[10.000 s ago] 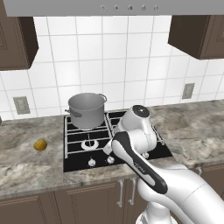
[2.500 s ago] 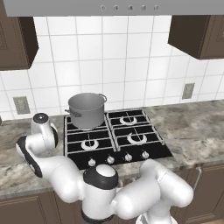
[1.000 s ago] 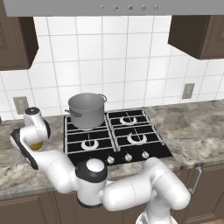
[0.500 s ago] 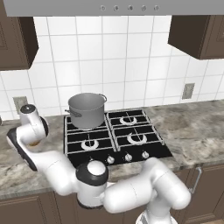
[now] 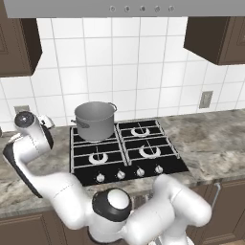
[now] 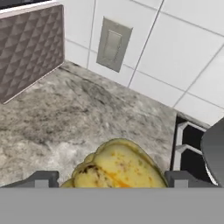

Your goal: Turn on the burner for the pot on the stove. Wait thirty seconds for the pot to heat up. Then add the squash to the pot.

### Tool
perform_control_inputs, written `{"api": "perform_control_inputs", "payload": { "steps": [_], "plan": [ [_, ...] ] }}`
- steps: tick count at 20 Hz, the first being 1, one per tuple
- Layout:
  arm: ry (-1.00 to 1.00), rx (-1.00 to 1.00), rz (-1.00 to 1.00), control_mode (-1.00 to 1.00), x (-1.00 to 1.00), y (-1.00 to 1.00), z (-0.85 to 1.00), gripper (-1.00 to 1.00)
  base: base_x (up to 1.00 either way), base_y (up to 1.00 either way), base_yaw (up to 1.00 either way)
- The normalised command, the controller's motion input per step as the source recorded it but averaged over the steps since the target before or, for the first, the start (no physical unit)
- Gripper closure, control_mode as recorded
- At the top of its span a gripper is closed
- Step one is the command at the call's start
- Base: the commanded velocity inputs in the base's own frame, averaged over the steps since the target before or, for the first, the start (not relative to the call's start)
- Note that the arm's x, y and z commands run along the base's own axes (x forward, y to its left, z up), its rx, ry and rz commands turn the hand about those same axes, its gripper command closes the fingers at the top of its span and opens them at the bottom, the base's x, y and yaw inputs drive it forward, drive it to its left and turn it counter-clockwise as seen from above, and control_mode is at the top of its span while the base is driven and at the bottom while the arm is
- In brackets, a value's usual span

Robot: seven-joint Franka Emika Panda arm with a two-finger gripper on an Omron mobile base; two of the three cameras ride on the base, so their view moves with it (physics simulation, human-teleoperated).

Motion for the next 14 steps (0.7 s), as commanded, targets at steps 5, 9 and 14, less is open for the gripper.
{"api": "perform_control_inputs", "payload": {
  "steps": [5,9,14],
  "plan": [
    [-0.2,0.0,0.0,-1.0,-0.17,-0.95,0.98,1.0,0.0,0.0,0.0],
    [-0.08,0.0,0.0,-1.0,-0.09,-1.0,0.89,1.0,0.0,0.0,0.0],
    [-0.01,0.0,-0.01,-1.0,-0.01,-1.0,0.74,1.0,0.0,0.0,0.0]
  ]
}}
